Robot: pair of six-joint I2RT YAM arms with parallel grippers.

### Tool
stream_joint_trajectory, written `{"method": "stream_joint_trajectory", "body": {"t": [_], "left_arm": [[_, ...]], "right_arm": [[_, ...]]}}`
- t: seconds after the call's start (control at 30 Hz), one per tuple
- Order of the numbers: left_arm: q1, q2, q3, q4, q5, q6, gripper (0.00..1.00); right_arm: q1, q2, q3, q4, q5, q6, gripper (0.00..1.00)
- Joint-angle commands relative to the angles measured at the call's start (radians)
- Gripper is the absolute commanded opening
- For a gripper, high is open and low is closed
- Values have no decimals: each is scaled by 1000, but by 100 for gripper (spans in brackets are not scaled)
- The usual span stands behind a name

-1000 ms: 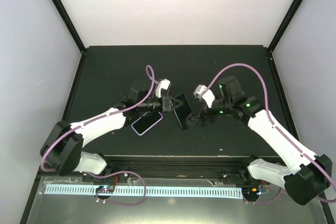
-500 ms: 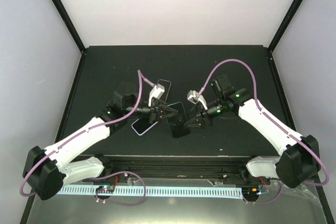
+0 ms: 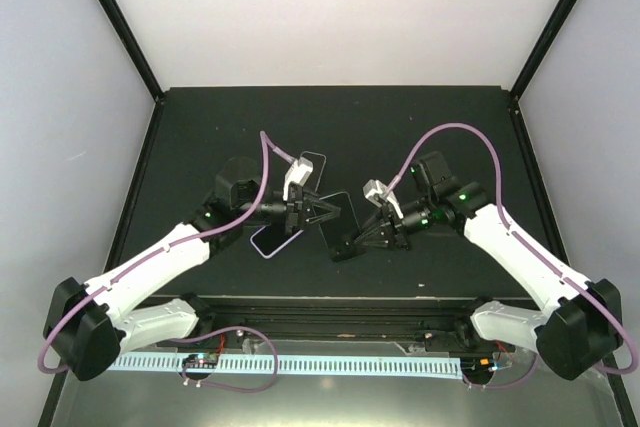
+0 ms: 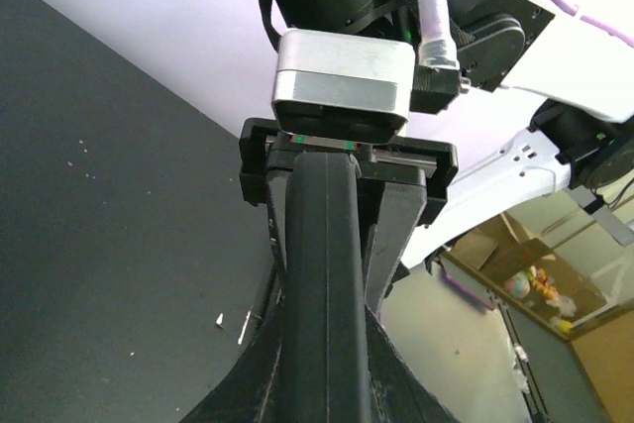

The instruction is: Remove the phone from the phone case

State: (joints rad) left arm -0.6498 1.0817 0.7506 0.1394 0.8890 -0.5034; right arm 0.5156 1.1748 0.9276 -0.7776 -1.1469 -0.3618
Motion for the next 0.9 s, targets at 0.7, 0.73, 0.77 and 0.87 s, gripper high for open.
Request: {"method": "stream_joint_trajectory", "body": {"t": [0.7, 0.73, 0.77, 0.87], "left_arm": [[1, -25, -143, 317, -67, -155, 34], [0, -22, -144, 325, -64, -158, 29], [0, -18, -143, 333, -61, -161, 24], [0, -5, -142, 361, -48, -183, 14]], "right_arm": [[-23, -63, 0, 158, -48, 175, 1], [-24, -61, 0, 160, -43, 177, 1], [-23, -61, -3, 163, -37, 179, 1], [-23, -63, -8, 170, -20, 185, 1]]}}
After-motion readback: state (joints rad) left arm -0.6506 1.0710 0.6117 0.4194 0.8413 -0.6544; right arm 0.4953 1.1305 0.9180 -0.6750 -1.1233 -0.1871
